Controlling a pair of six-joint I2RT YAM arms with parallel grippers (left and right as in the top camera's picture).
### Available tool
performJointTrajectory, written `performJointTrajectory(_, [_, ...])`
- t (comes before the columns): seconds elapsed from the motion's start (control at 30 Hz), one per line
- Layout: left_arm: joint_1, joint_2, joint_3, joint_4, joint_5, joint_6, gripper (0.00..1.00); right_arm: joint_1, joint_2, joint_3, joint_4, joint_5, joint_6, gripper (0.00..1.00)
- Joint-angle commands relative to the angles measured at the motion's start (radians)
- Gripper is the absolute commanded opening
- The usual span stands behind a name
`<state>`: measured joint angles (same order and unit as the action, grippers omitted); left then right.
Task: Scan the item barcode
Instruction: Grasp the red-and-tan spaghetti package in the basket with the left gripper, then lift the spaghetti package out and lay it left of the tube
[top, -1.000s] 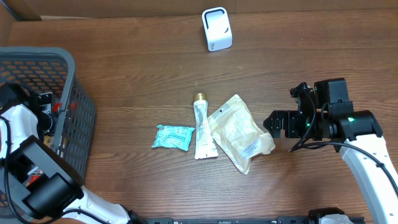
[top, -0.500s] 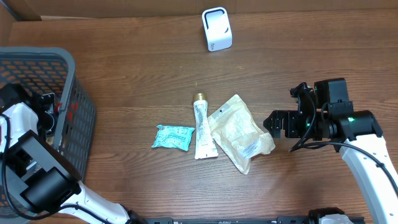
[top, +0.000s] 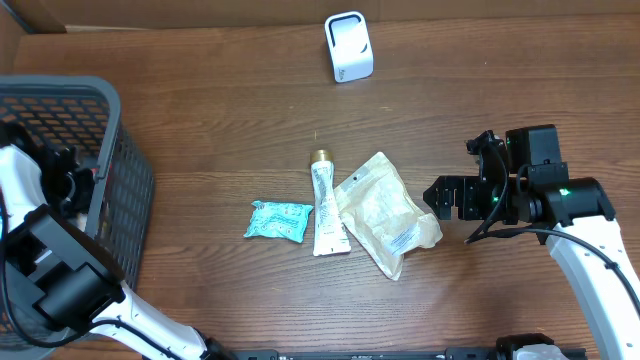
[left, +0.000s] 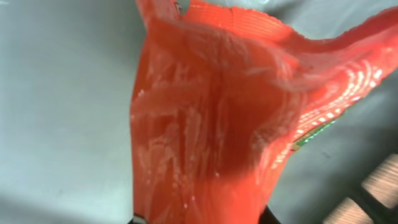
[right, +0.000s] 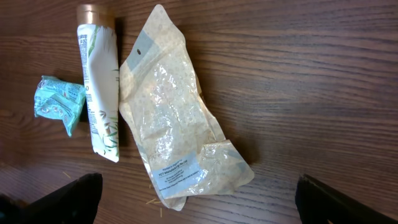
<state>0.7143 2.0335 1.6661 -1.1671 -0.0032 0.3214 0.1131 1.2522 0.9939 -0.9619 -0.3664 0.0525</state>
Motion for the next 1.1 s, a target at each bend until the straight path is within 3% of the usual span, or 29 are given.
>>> performJointTrajectory(0.0, [0.001,-0.061,0.200,-0.086,0.042,-0.097,0.04,0.005,0.000,0.021,0.005,-0.002,0.004,1.00])
performJointTrajectory(0.27, [-0.001,-0.257,0.436,-0.191,0.161,-0.143,0.04,0.005,0.000,0.021,0.006,-0.002,0.003,1.00])
performJointTrajectory(0.73, [-0.002,-0.722,0.505,-0.094,0.324,-0.153,0.04,0.005,0.000,0.021,0.010,-0.002,0.004,1.00])
performJointTrajectory(0.8, [-0.003,-0.768,0.504,-0.097,0.434,-0.188,0.04,0.005,0.000,0.021,0.010,-0.003,0.003,1.00])
performJointTrajectory(0.97, [-0.046,-0.812,0.501,-0.133,0.894,-0.191,0.04,0.005,0.000,0.021,0.010,-0.002,0.003,1.00])
performJointTrajectory(1.07, [-0.106,-0.808,0.486,-0.175,0.883,-0.192,0.04,0.005,0.000,0.021,0.010,-0.002,0.003,1.00])
